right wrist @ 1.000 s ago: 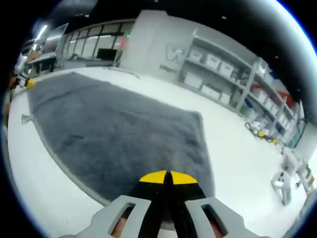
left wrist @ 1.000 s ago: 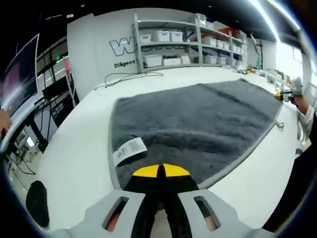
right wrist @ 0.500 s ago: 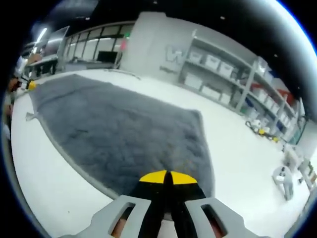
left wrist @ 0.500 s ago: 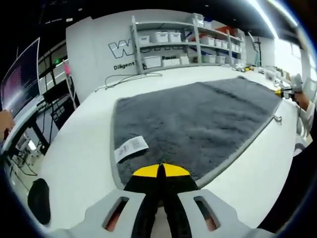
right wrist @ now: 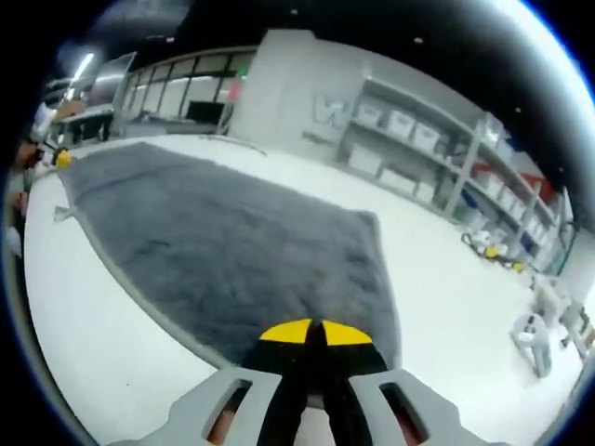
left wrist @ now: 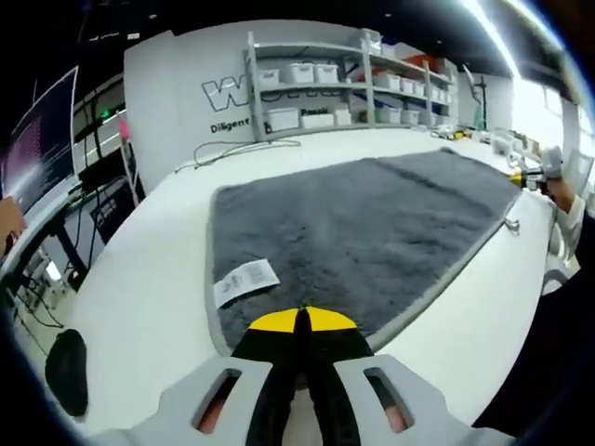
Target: Open the folded towel by lifting each exposed corner and separating the folded layers until the towel lies flat within the target outline without major curled edges
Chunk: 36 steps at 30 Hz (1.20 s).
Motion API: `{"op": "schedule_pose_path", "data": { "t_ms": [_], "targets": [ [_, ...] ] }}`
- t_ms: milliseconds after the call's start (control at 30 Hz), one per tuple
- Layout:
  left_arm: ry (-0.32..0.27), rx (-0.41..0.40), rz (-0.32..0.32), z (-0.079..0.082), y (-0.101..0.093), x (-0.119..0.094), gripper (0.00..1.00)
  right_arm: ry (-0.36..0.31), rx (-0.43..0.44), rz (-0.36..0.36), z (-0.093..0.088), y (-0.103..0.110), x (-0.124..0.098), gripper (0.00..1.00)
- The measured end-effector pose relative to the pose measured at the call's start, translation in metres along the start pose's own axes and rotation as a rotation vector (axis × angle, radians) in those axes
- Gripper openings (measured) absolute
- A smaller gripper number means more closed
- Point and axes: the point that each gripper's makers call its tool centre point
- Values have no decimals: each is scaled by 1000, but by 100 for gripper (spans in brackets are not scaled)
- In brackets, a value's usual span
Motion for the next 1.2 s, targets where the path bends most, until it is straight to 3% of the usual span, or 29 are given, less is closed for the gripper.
{"op": "schedule_pose_path", "data": {
  "t_ms": [167,333,633,933,1067,1200],
  "targets": [
    [-52,-62,-32,4,-6,1,3,-11,-45,-13,3,-2,-2,5],
    [-120,-69,-23,16,-10,1,12,-22,-3,5,5,-4,-8,12],
    [-219,-90,6,31,-14,-7,27,-130,125,83,29,-2,-26,21],
    [-227,-78,-27,40,-25,-11,35,-194,142,141,50,4,-38,27],
    [-255,-85,-14,48,-24,-19,47,-231,177,162,65,7,-47,34],
    [-268,-83,3,52,-23,-30,54,-242,135,196,72,14,-58,40]
  ]
}}
Point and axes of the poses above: the point that each gripper's makers call its tool centre point, and the gripper's own axes: x roughly forward along the fingers, y roughly to its left, z roughly out of its top, and after that the axes turned 6 degrees about -z, right-handed
